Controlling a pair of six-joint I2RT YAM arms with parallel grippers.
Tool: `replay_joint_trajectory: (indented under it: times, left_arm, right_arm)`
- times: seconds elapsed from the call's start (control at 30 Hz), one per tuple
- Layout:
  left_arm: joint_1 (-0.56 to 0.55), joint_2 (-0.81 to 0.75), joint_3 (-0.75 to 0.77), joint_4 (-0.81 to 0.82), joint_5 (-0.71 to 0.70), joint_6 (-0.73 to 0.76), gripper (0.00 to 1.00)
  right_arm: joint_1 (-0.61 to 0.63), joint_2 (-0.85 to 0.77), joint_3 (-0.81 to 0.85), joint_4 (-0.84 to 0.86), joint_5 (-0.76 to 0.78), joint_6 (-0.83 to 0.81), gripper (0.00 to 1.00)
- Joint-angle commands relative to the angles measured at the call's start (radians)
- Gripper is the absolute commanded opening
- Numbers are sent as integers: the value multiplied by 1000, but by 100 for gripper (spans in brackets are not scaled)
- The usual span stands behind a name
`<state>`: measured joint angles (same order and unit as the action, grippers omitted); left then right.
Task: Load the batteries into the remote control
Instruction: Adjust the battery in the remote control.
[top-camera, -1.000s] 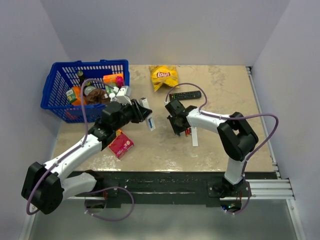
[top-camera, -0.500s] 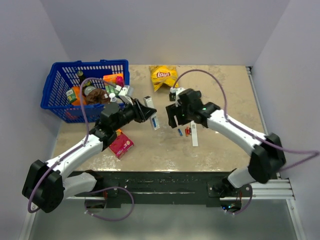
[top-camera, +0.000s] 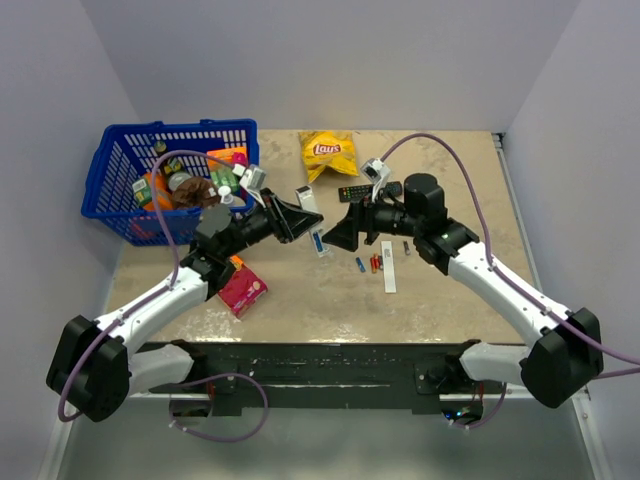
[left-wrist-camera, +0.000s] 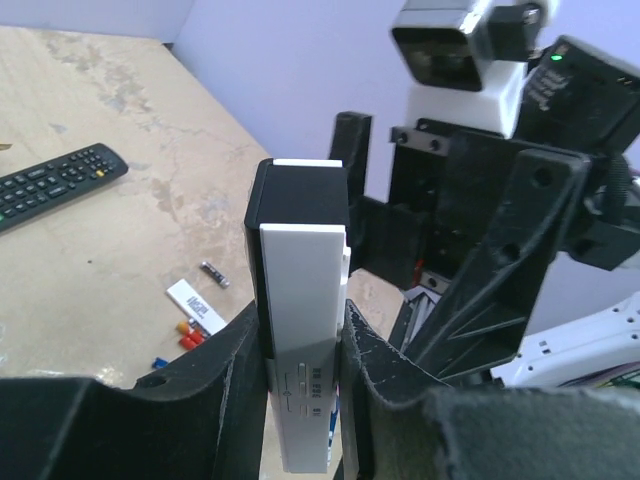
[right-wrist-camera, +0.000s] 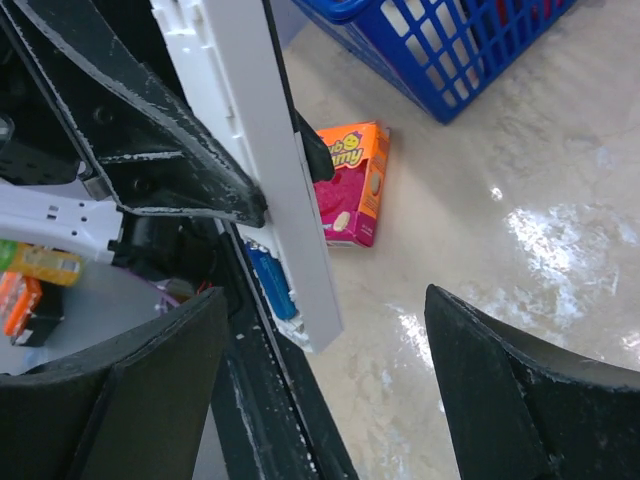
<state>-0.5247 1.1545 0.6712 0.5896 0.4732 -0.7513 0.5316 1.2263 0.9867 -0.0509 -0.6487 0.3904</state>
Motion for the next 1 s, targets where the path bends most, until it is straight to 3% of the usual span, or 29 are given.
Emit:
replay_joint_trajectory:
  times: [0.0, 0.97]
  left_arm:
    - [2, -13, 45, 141, 50, -40, 0]
    - [-6, 4, 73, 176, 58, -57, 0]
  right_arm:
    - [-2, -7, 12, 151, -97, 71, 83]
    - [2, 62, 44, 260, -138, 150, 69]
